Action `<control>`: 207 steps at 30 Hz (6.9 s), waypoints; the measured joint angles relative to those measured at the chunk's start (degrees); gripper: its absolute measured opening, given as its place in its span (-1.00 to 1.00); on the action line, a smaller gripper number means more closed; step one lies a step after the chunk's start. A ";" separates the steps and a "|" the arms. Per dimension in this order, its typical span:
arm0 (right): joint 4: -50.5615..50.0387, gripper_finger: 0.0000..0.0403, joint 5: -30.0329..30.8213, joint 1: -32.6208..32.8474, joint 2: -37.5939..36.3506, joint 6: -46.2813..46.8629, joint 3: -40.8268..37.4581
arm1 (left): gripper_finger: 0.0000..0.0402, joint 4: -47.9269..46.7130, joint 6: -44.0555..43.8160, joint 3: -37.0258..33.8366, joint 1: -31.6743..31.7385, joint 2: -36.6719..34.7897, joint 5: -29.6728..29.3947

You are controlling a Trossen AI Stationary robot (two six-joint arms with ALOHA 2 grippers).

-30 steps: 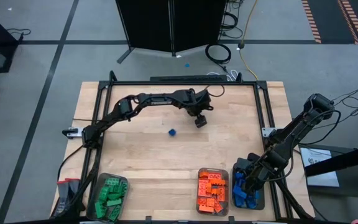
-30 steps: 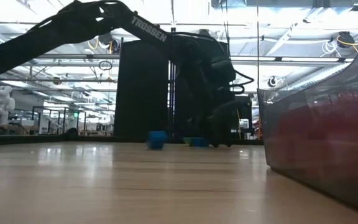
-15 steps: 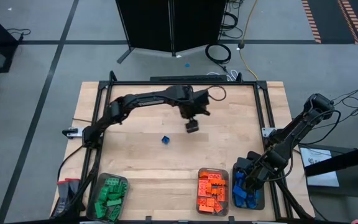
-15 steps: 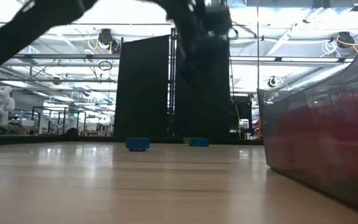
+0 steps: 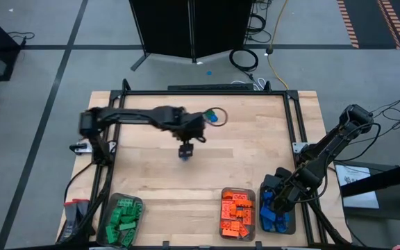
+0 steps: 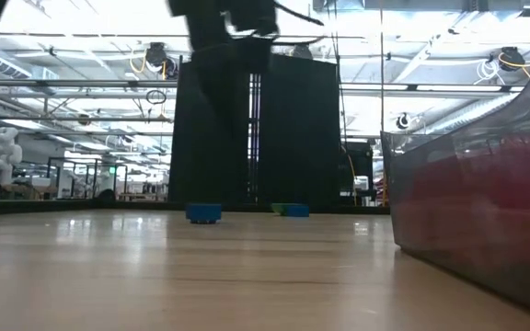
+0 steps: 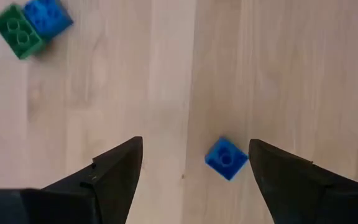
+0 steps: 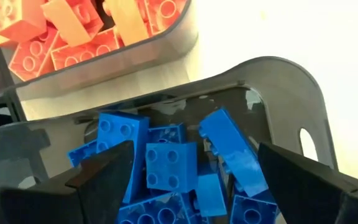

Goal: Sort blocks
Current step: Put the blue game piece into the right black bin

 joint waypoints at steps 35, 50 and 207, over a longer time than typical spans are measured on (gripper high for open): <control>-0.84 0.68 -0.34 -0.04 -0.01 2.52 0.00 | 0.47 36.86 12.03 -35.79 -3.71 -8.85 2.18; -0.72 0.68 -0.55 -0.04 -0.01 4.56 -0.02 | 0.47 37.52 14.75 -35.83 -0.58 -3.71 10.78; -19.73 -0.39 15.92 3.90 2.44 8.65 19.16 | 0.31 28.91 -4.74 11.03 10.79 14.68 25.17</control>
